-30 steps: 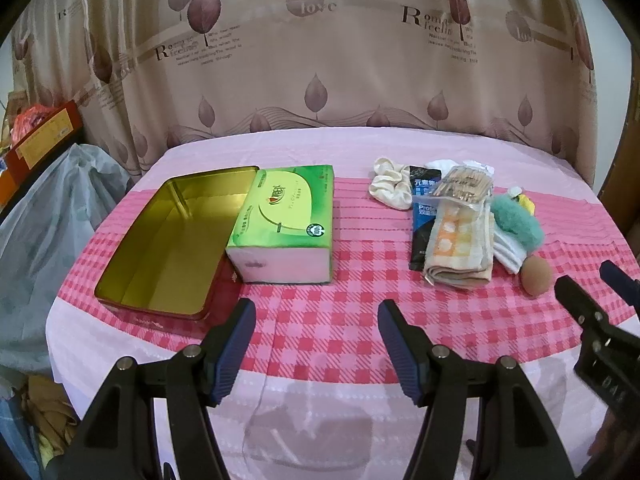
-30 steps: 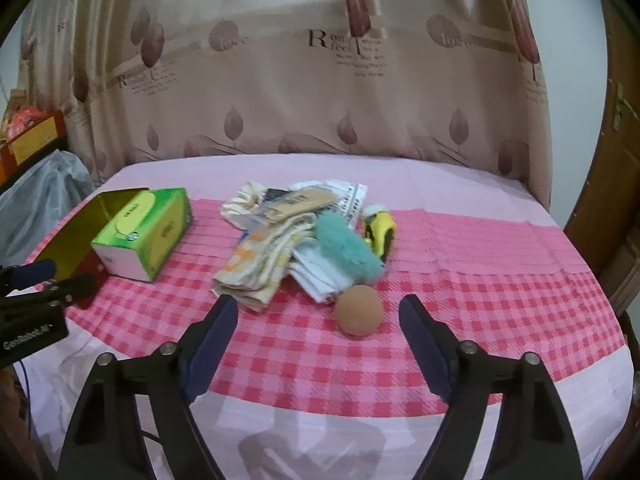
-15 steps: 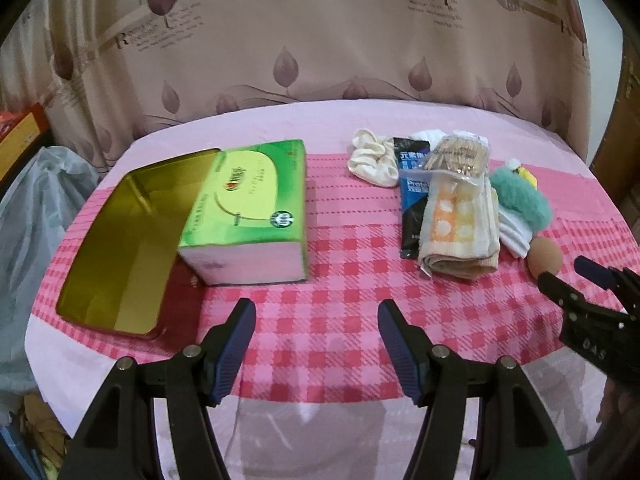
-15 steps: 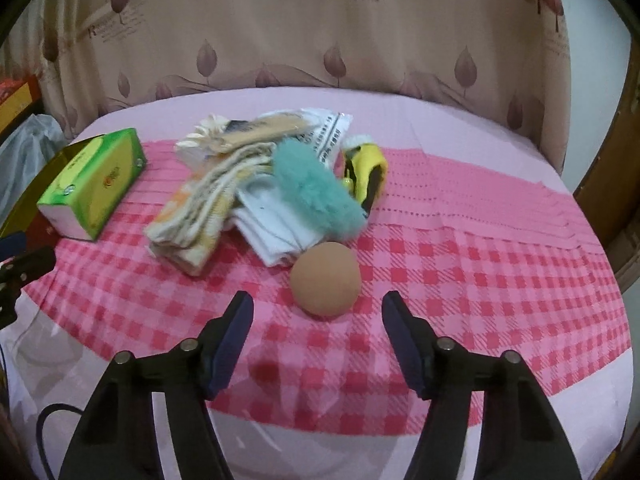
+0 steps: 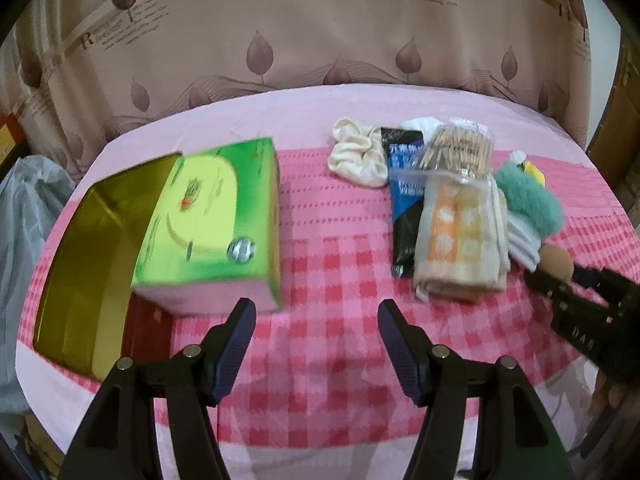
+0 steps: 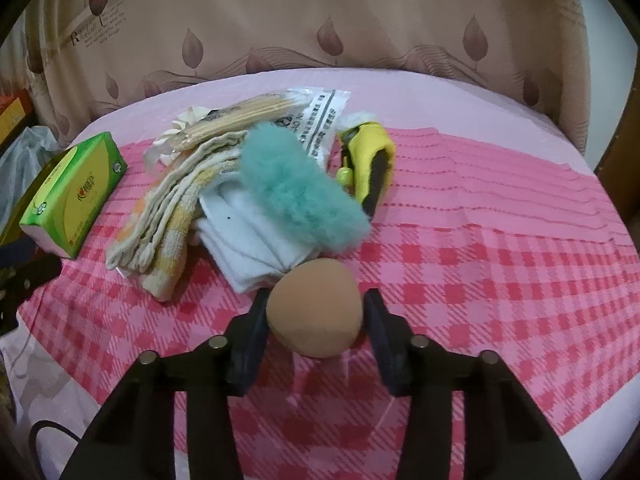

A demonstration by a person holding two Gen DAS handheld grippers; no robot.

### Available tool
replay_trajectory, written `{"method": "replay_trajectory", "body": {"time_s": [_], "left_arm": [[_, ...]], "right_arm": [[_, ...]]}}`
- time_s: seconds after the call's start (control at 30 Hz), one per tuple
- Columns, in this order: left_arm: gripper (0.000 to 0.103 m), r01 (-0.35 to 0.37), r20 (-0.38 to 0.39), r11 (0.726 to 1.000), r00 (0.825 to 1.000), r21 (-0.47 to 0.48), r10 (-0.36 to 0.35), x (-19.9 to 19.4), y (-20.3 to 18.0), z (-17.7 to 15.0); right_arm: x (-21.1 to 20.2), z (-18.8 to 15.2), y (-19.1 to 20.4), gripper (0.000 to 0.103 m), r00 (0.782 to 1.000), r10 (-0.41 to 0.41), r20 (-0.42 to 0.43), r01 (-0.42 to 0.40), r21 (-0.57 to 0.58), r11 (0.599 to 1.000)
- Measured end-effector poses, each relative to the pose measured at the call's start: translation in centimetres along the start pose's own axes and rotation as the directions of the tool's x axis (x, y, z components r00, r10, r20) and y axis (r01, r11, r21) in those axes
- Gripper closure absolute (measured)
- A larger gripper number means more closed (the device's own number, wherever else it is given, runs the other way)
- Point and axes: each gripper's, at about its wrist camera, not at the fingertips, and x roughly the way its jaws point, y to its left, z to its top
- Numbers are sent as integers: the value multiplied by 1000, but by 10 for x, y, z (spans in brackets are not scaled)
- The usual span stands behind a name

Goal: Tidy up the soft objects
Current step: 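Grasp the tan sponge with the right tool while the left tool grasps the cotton-swab pack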

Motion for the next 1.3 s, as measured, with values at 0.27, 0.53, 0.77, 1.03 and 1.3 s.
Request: {"method": "replay_trajectory", "body": {"time_s": [0.27, 0.53, 0.77, 1.03, 1.3], "left_arm": [[38, 47, 15, 998, 999, 40, -48, 2, -18, 40], [36, 141, 2, 984, 990, 107, -142, 3, -56, 83], [27, 191, -25, 956, 981, 221, -191, 10, -104, 120], [27, 175, -105, 945, 983, 276, -151, 48, -143, 140], [27, 124, -156, 961, 984, 247, -87, 83, -144, 141]], "right_arm": [[-3, 0, 0, 65, 1000, -2, -2, 2, 2, 1000], [-5, 2, -12, 65, 1000, 5, -30, -3, 58, 998], [-5, 2, -20, 65, 998, 35, -43, -31, 87, 996], [-2, 2, -22, 65, 997, 57, -49, -52, 99, 994], [0, 3, -21, 65, 996, 73, -48, -68, 103, 992]]}}
